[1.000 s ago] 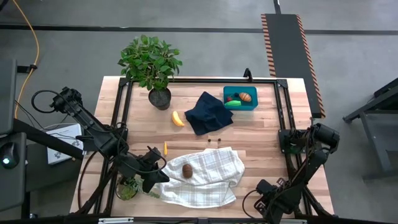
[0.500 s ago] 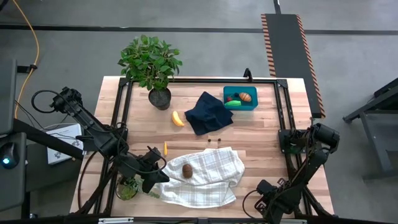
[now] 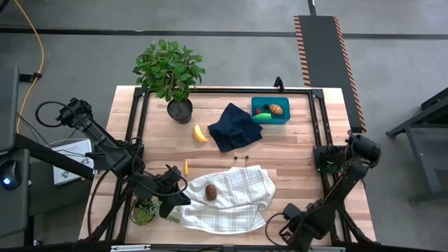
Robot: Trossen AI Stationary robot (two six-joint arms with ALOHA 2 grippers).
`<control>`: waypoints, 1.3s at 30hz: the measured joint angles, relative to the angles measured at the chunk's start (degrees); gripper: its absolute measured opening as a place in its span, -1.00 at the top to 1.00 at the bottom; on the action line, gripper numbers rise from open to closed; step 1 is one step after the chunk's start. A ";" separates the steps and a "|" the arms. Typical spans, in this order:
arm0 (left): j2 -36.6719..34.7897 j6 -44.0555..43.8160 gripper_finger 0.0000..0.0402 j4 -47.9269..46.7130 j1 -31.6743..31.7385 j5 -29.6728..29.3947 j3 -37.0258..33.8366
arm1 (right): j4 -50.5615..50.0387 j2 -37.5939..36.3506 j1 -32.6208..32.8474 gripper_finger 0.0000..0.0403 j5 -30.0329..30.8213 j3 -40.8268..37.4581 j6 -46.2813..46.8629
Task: Pick and placing Produce into tupperware
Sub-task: Put the red cherry into the blue bin
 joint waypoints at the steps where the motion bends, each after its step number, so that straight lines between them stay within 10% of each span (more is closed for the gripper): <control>1: 0.00 0.19 0.80 0.00 0.00 0.00 0.00 | 0.05 0.00 -0.96 0.59 0.04 0.68 -0.70; 14: 0.00 0.88 0.80 0.00 0.00 0.02 0.00 | -2.91 0.04 -12.56 0.59 0.90 13.14 -12.70; 29: 0.00 2.80 0.80 0.09 0.00 2.41 0.00 | -38.11 0.09 -24.07 0.59 7.57 42.25 -28.97; 39: 0.00 2.73 0.80 0.11 -0.01 4.69 0.00 | -44.46 0.09 -33.17 0.59 13.84 57.55 -39.20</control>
